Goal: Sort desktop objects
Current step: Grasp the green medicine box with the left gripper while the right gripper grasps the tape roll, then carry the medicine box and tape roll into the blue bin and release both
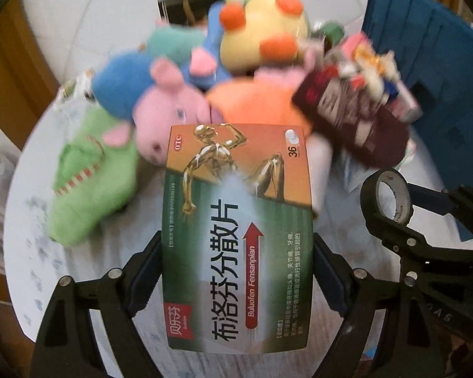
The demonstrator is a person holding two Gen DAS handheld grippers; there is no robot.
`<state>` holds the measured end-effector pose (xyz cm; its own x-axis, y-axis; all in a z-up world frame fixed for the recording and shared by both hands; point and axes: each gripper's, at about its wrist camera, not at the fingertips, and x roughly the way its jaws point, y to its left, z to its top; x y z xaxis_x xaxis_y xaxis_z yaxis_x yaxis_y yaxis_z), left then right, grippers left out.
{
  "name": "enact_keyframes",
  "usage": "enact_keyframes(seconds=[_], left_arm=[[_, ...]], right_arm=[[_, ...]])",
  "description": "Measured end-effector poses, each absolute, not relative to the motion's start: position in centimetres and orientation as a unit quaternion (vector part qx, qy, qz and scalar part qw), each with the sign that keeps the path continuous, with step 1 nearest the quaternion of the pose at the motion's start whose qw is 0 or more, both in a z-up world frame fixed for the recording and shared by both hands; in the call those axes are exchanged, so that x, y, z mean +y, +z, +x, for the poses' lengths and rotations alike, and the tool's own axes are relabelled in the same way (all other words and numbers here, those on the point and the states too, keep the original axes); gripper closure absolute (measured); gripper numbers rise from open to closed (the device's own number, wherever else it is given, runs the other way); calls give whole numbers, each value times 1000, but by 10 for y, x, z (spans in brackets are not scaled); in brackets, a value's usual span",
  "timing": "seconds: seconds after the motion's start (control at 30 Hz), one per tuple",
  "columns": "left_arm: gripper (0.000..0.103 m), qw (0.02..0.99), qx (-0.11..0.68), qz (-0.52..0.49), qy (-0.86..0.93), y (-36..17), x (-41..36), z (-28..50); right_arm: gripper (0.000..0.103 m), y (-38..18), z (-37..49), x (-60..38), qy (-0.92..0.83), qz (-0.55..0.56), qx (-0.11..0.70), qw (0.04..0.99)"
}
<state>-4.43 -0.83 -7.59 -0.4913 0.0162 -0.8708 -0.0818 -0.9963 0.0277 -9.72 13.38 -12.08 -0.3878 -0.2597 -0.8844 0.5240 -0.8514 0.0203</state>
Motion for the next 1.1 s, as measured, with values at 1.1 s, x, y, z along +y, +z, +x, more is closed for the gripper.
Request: enact_keyframes(seconds=[1.1], left_arm=[[16, 227, 75, -266, 934, 130, 287, -31]], right_arm=[[48, 150, -87, 404, -960, 240, 105, 95]])
